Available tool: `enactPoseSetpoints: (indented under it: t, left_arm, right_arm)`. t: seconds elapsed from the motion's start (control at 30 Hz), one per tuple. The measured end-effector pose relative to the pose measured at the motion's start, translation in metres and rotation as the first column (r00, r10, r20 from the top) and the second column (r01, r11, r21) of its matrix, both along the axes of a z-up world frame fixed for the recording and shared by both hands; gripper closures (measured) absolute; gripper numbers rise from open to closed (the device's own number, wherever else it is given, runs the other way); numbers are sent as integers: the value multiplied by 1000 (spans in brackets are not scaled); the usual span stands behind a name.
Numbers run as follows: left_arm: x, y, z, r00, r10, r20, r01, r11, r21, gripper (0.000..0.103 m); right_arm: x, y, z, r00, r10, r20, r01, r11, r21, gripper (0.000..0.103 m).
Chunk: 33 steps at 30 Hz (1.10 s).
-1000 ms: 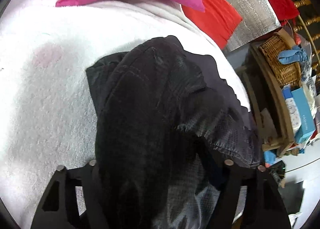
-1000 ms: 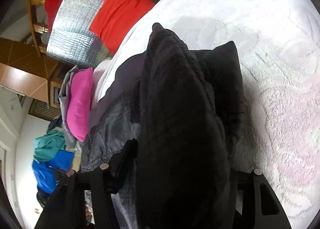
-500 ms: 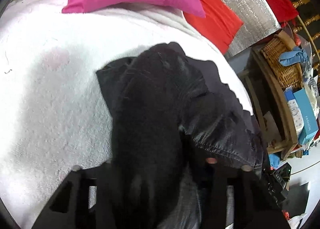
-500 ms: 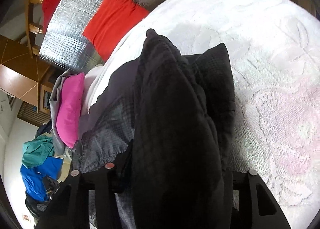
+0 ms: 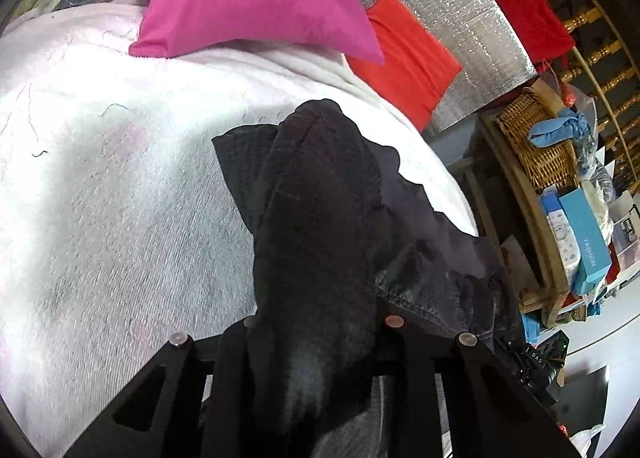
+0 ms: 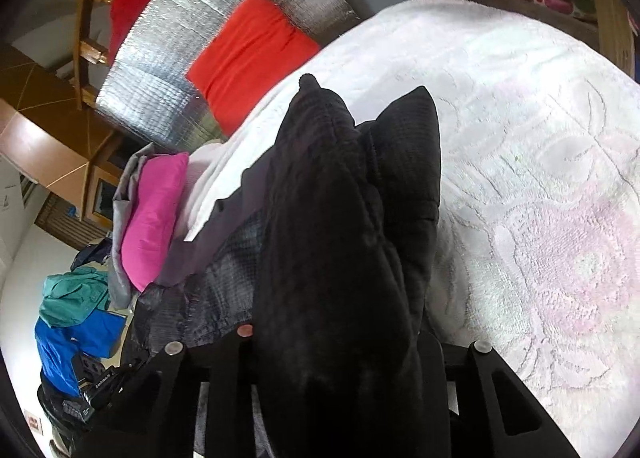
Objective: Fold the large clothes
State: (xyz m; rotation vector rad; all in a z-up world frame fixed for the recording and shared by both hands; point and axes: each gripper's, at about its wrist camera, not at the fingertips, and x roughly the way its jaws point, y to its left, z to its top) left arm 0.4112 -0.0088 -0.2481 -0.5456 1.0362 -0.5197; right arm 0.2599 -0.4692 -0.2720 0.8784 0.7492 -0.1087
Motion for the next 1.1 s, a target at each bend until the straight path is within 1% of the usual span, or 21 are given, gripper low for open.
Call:
enactPoseSetpoints:
  t: [0.2,0.37,0.5,0.6,0.67,0.73,0.8,0.87,0.9,0.93,0.97,1.0,1.03,1.07,1.1]
  left_arm:
    - [-13,13,5,1000,15,1,-15,1000,-22,78]
    - [-27,23,15,999,28,16,-28,999,-40,78]
    - [-39,33,16,999,39,15,-39,998,-41,78]
    - [-41,39,9,999,45,-8,-45,998,-31,78]
    - [-38,39,0,998,48,-30,-48,999,-9,78]
    - [-32,40,-14,996,59,-73,-59,998,15,76]
    - [-26,41,-30,989,75,-131,-72,997,28,72]
    - [-25,43,-36,985,86,-149,-83,996,21,68]
    - [-26,44,-35,985,86,-147,-83,996,24,67]
    - [-27,43,-35,987,86,-139,-81,996,40,64]
    - [-28,43,-36,987,88,-137,-81,995,53,59]
    - [-29,43,-38,986,93,-142,-85,994,65,56]
    - [-30,45,-40,984,100,-149,-91,993,71,50]
    - [-30,48,-42,982,104,-155,-94,993,70,47]
    - [-32,50,-43,981,106,-161,-96,993,65,47]
  right_arm:
    - [-6,9,13,998,36,42,-36,999,-7,69]
    - [-9,23,23,995,76,64,-75,997,-14,70]
    - [-13,32,26,993,104,59,-102,994,-24,70]
    - [-15,31,18,994,110,26,-110,994,-15,70]
    - [-15,26,7,995,102,-22,-102,995,-9,70]
    - [-11,20,-8,992,91,-82,-91,996,-1,70]
    - [-8,11,-28,988,80,-134,-74,996,50,70]
    - [-7,5,-34,988,79,-136,-69,995,77,66]
    - [-7,4,-35,988,75,-137,-66,995,71,63]
    - [-7,4,-36,987,69,-146,-62,997,56,59]
    - [-7,4,-38,984,67,-166,-61,997,40,46]
    - [-7,3,-40,983,70,-168,-64,997,43,44]
    - [-7,1,-41,984,74,-163,-64,996,64,43]
    - [-9,-3,-41,984,76,-160,-63,994,85,41]
    - [-11,-7,-41,984,73,-164,-57,993,100,41]
